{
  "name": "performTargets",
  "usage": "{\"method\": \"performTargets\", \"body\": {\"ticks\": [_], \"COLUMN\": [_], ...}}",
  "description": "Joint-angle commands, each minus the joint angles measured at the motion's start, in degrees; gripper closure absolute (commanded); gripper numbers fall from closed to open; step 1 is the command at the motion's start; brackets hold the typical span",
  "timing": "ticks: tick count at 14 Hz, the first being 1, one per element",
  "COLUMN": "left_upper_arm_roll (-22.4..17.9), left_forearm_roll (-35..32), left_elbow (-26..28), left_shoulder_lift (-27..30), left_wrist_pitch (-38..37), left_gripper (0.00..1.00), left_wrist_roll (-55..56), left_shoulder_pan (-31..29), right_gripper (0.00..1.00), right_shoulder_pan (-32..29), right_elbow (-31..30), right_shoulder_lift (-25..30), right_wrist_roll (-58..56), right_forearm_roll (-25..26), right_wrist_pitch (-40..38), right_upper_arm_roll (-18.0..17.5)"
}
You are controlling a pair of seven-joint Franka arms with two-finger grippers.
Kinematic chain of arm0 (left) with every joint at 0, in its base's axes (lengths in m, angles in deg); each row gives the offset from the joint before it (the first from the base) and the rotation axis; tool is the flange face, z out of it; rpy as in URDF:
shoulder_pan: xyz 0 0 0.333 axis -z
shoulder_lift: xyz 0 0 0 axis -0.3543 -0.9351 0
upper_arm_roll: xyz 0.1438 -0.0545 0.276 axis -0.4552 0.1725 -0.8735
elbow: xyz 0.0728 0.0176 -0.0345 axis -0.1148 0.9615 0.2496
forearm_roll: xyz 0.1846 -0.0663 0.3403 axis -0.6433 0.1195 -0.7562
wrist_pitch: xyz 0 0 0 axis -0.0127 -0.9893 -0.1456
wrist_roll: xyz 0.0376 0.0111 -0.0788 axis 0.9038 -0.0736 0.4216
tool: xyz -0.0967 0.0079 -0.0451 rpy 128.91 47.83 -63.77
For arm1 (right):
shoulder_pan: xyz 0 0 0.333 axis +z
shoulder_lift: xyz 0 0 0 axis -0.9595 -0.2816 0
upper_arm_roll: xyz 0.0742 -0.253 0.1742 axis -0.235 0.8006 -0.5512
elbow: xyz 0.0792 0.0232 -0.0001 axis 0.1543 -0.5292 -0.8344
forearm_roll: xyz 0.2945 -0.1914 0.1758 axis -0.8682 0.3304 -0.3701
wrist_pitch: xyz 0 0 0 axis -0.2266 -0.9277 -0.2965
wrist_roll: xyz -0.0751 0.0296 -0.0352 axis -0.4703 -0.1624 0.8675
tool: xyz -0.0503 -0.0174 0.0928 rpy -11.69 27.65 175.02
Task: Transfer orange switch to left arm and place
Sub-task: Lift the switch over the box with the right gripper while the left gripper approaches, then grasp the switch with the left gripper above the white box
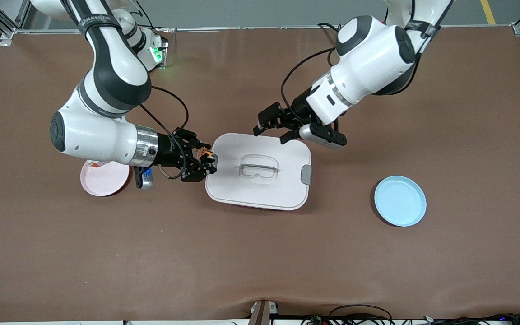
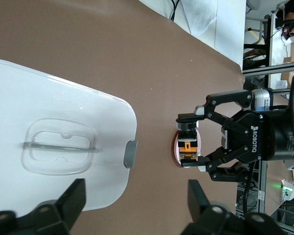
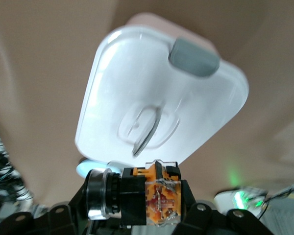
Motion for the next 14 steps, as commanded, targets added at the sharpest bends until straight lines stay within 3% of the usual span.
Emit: {"method": "performTargets", "body": {"ticks": [1,4,6,9,14], "left_upper_arm_roll": [1.46,1.46,1.37,1.37,1.37], "left_forearm_roll": [1.53,1.35,1.27,1.00,1.18], "left_elbow": [-2.71,-7.02,-9.32,-8.88,-7.48], "left_shoulder_lift": [-4.78,-9.44,-11.56,-11.74,-11.66], "left_wrist_pitch": [3.86,5.09,5.18,6.33,6.33], "left_gripper": [0.21,0.30,0.31,0.32,0.35], "left_wrist_roll": [-1.89,-1.89,-1.80,-2.41,-7.25], "left_shoulder_pan": [0.38,1.96,3.19,3.55,3.02], "right_gripper": [1.00,1.00,1.00,1.00,1.00], "right_shoulder_pan": [2.06,5.49,7.16,8.58,9.02], "right_elbow": [1.66,1.66,1.75,3.58,6.05], "right_shoulder_lift": [-0.95,-1.65,-2.26,-3.58,-4.90], "right_wrist_roll": [3.65,5.86,5.95,7.35,8.59], "right_forearm_roll": [-2.92,-3.19,-3.27,-5.47,-4.77], "right_wrist_pitch": [2.06,6.20,8.40,8.67,8.41], "right_upper_arm_roll": [-0.07,-0.07,-0.07,-0.07,0.02]}}
